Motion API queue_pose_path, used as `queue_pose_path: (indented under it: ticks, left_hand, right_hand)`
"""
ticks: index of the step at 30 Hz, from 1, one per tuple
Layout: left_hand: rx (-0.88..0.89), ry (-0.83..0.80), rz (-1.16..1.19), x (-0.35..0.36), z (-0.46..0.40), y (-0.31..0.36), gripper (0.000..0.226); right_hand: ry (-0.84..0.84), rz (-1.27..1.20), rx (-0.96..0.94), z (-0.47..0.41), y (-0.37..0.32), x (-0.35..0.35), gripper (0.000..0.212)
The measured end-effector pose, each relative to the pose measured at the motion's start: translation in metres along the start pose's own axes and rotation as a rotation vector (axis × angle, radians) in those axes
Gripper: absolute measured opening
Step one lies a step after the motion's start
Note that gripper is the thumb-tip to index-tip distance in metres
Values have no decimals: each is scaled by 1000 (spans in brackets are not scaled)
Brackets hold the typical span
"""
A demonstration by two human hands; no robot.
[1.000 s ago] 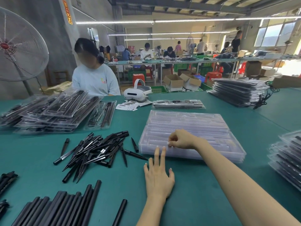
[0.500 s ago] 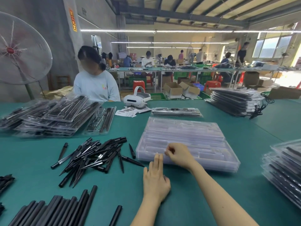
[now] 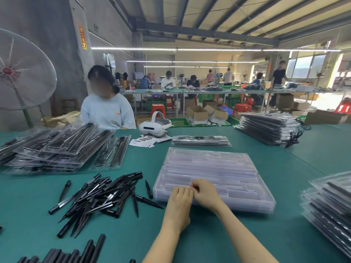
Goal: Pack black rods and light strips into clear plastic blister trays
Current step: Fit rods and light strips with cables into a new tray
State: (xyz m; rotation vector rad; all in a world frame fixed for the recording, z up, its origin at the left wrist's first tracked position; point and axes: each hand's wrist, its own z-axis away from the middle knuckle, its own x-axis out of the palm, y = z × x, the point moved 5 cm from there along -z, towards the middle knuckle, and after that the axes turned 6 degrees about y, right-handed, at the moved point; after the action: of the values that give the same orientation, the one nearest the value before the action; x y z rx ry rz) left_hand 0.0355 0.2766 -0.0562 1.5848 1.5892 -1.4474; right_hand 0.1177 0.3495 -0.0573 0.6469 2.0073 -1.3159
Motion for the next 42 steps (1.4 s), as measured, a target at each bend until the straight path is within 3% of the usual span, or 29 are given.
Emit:
queue_pose_path:
  ticks: [7,14,16,18,20,23,27,30,33,35,36,37,39,41,42]
  left_hand:
    - [-38,-161,-148,-4,-6,6,56]
    - [9,-257,-301,7,-10,15,61]
    - [42,-282,-343,13,-13,18,61]
    - [57,-299,-397,16,-14,20,57]
    - [65,-274,-383,15,-17,19,55]
    - [22,-210,-274,8,-25,7,59]
    - [-134,-253,-32,13,-29,-9,71]
    - [-160,-227,88,23,-13,-8,71]
    - [-152,-219,199,35,-1,-3,72]
    - [-154,-221,338,35,-4,-8,76]
    - [-143,-213,471,31,-5,-11,74]
    - [-150,-176,680,24,-5,-17,69]
    - [-243,-58,1020,5,5,-30,59]
    - [-361,156,1009,-10,24,-43,57]
    - [-423,231,961,-10,36,-45,57]
  right_hand:
    - [-75,16,23,-5,-7,-4,23]
    - [-45,38,99,-9,-6,-2,25]
    - [46,4,125,-13,-12,-15,25]
    - [252,-11,126,-30,-28,-56,26]
    - [348,85,25,-51,-56,-108,28]
    - [346,208,-178,-62,-95,-154,30]
    - [366,380,-229,-29,-81,-122,20]
    - [105,464,-151,24,-45,-55,3]
    - [209,482,-262,63,-36,-34,38]
    - [267,479,-275,63,-38,-38,40]
    - [242,453,-261,62,-39,-43,29]
    - [232,439,-220,58,-38,-48,15]
    - [221,450,-165,59,-34,-52,16]
    - [298,439,-225,73,-42,-60,8]
    - [378,420,-292,84,-49,-61,15]
